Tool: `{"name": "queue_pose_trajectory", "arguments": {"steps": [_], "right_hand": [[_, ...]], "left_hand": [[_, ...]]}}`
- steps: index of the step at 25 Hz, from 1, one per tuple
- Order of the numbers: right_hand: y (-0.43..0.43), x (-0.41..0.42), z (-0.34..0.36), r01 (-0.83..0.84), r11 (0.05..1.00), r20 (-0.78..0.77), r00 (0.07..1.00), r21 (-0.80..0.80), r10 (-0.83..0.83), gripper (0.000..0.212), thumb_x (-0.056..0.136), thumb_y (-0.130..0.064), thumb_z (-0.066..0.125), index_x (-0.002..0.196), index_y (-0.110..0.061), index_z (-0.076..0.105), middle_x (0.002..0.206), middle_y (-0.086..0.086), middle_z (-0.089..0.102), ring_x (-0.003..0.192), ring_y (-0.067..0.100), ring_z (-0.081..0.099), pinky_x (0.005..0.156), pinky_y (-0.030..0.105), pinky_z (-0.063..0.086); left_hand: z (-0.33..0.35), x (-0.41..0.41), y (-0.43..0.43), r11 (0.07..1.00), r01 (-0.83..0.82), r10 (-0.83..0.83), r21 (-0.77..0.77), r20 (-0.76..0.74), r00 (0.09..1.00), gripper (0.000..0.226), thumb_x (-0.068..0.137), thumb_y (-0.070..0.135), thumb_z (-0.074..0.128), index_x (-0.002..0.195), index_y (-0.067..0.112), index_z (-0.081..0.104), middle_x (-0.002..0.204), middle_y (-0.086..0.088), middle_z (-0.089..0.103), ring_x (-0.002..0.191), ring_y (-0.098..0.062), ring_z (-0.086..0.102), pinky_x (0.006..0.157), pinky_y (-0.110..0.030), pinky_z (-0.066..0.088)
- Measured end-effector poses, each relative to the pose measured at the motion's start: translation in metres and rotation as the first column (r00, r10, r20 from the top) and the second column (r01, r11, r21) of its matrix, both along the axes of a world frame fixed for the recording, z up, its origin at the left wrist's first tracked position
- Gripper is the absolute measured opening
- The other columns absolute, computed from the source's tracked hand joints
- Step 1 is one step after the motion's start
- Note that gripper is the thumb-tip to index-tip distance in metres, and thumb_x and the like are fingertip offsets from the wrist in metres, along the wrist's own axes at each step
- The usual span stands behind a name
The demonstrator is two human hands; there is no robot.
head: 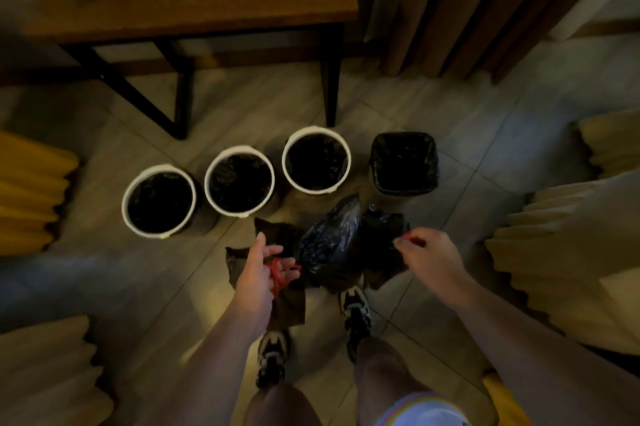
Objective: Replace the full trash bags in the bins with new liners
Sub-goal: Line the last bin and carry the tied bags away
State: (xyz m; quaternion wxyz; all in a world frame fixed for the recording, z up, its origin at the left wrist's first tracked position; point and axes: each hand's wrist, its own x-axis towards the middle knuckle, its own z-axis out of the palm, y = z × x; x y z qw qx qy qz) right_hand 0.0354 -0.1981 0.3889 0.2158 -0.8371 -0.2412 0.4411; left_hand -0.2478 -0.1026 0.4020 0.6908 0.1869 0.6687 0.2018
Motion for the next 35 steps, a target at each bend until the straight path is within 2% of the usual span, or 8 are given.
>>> {"name": "queue_pose_trajectory", "arguments": {"steps": [4, 11, 15, 19, 23, 26, 29, 35], "right_hand": [[-0.024, -0.015, 0.057, 0.144, 0.989, 0.023, 0.989, 0.042, -0.145, 0.023, 0.100, -0.031, 0.069, 0.082, -0.017, 0.073, 0.063, -0.001, 0.065, 0.053, 0.011, 0.060, 0.053, 0.029, 0.044], [-0.082, -0.071, 0.131, 0.404, 0.887, 0.055, 0.903, 0.223, -0.425, 0.009, 0.094, -0.017, 0.073, 0.085, -0.016, 0.075, 0.077, 0.013, 0.071, 0.069, 0.024, 0.066, 0.061, 0.036, 0.049], [-0.121, -0.108, 0.154, 0.640, 0.701, -0.083, 0.754, 0.316, -0.651, 0.005, 0.086, -0.006, 0.075, 0.090, -0.008, 0.076, 0.089, 0.026, 0.073, 0.076, 0.029, 0.068, 0.069, 0.042, 0.053], [-0.161, -0.140, 0.171, 0.764, 0.527, -0.207, 0.622, 0.371, -0.755, 0.011, 0.080, -0.010, 0.079, 0.091, -0.008, 0.077, 0.079, 0.014, 0.073, 0.074, 0.028, 0.069, 0.073, 0.044, 0.055], [-0.200, -0.168, 0.181, 0.831, 0.414, -0.293, 0.528, 0.372, -0.797, 0.015, 0.085, -0.011, 0.079, 0.099, -0.008, 0.075, 0.079, 0.006, 0.072, 0.068, 0.017, 0.070, 0.064, 0.028, 0.060], [-0.232, -0.193, 0.182, 0.871, 0.304, -0.336, 0.439, 0.386, -0.833, 0.014, 0.088, -0.004, 0.078, 0.101, -0.001, 0.071, 0.081, 0.010, 0.067, 0.067, 0.025, 0.068, 0.066, 0.038, 0.059], [-0.271, -0.224, 0.183, 0.899, 0.214, -0.317, 0.345, 0.383, -0.883, 0.010, 0.090, -0.002, 0.075, 0.098, -0.006, 0.069, 0.077, 0.011, 0.065, 0.064, 0.027, 0.064, 0.068, 0.045, 0.055], [-0.377, -0.287, 0.173, 0.933, 0.020, -0.308, 0.138, 0.360, -0.941, 0.013, 0.091, -0.010, 0.076, 0.099, -0.020, 0.073, 0.084, 0.006, 0.072, 0.068, 0.017, 0.069, 0.063, 0.032, 0.057]], "left_hand": [[0.046, -0.013, 0.003, 0.989, 0.143, -0.146, 0.039, 0.092, 0.985, 0.081, 0.078, 0.078, 0.057, 0.129, 0.015, 0.064, 0.110, -0.019, 0.079, 0.093, -0.034, 0.079, 0.095, -0.050, 0.055], [0.115, -0.018, 0.023, 0.902, 0.416, -0.429, 0.112, 0.148, 0.891, 0.051, 0.102, 0.065, 0.048, 0.127, 0.022, 0.057, 0.117, -0.022, 0.074, 0.089, -0.034, 0.078, 0.106, -0.056, 0.053], [0.144, -0.023, 0.026, 0.781, 0.601, -0.623, 0.171, 0.136, 0.771, 0.053, 0.101, 0.067, 0.048, 0.127, 0.022, 0.060, 0.111, -0.017, 0.079, 0.098, -0.037, 0.079, 0.101, -0.056, 0.053], [0.163, -0.020, 0.020, 0.671, 0.715, -0.739, 0.197, 0.101, 0.666, 0.056, 0.098, 0.069, 0.052, 0.126, 0.021, 0.063, 0.107, -0.014, 0.081, 0.094, -0.034, 0.080, 0.088, -0.050, 0.059], [0.181, -0.008, 0.002, 0.528, 0.805, -0.844, 0.270, 0.056, 0.534, 0.057, 0.100, 0.068, 0.051, 0.128, 0.020, 0.064, 0.110, -0.015, 0.081, 0.096, -0.034, 0.080, 0.095, -0.054, 0.058], [0.190, -0.001, -0.026, 0.410, 0.860, -0.906, 0.304, 0.027, 0.423, 0.057, 0.100, 0.067, 0.050, 0.127, 0.020, 0.065, 0.110, -0.016, 0.080, 0.094, -0.034, 0.080, 0.099, -0.057, 0.056], [0.197, 0.005, -0.068, 0.293, 0.904, -0.952, 0.313, 0.003, 0.307, 0.056, 0.101, 0.066, 0.051, 0.126, 0.018, 0.065, 0.111, -0.019, 0.078, 0.083, -0.029, 0.078, 0.089, -0.048, 0.056], [0.199, 0.023, -0.172, 0.105, 0.954, -0.987, 0.281, -0.088, 0.134, 0.051, 0.103, 0.062, 0.049, 0.122, 0.017, 0.063, 0.109, -0.020, 0.074, 0.060, -0.022, 0.074, 0.058, -0.029, 0.055]]}}
